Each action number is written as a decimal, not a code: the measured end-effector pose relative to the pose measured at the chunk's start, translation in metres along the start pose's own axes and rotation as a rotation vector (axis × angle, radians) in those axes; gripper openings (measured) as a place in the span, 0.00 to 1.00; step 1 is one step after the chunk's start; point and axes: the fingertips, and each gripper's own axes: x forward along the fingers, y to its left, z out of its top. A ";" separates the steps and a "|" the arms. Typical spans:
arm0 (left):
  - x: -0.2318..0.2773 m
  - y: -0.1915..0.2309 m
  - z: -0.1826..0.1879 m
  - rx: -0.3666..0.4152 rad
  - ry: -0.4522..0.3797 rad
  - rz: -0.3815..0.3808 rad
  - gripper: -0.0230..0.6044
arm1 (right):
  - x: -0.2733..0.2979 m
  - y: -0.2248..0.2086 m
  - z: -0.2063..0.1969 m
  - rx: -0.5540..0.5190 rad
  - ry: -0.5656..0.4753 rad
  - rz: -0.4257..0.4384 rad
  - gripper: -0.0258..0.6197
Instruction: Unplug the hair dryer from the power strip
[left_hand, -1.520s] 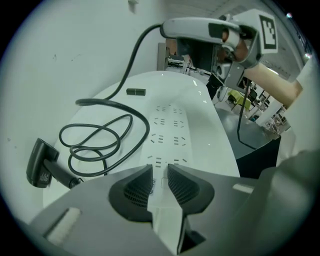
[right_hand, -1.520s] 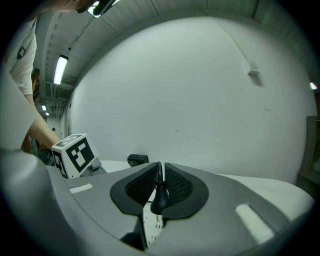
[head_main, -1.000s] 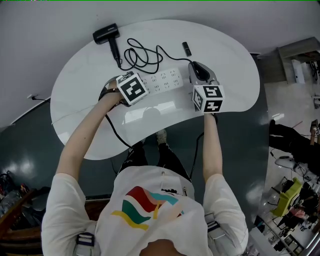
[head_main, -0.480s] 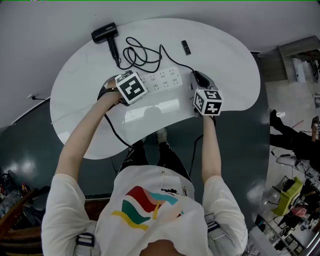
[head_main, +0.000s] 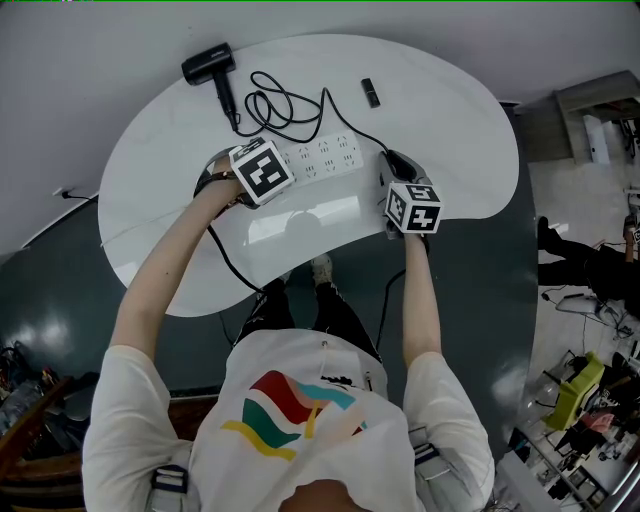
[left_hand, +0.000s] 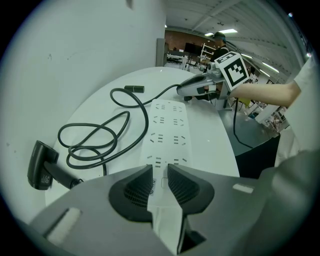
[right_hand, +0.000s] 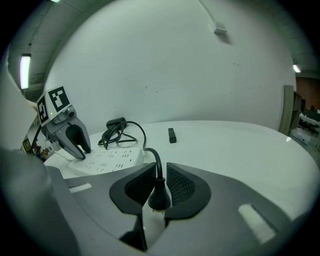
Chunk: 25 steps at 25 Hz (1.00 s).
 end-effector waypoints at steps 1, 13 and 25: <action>0.000 0.000 0.000 0.001 0.000 0.000 0.18 | -0.001 -0.001 0.000 0.005 0.000 -0.005 0.16; -0.005 0.009 0.011 0.042 -0.076 0.080 0.15 | -0.031 0.001 0.013 0.056 -0.070 -0.015 0.23; -0.067 0.017 0.052 -0.174 -0.369 0.110 0.26 | -0.081 0.019 0.100 0.028 -0.232 -0.028 0.18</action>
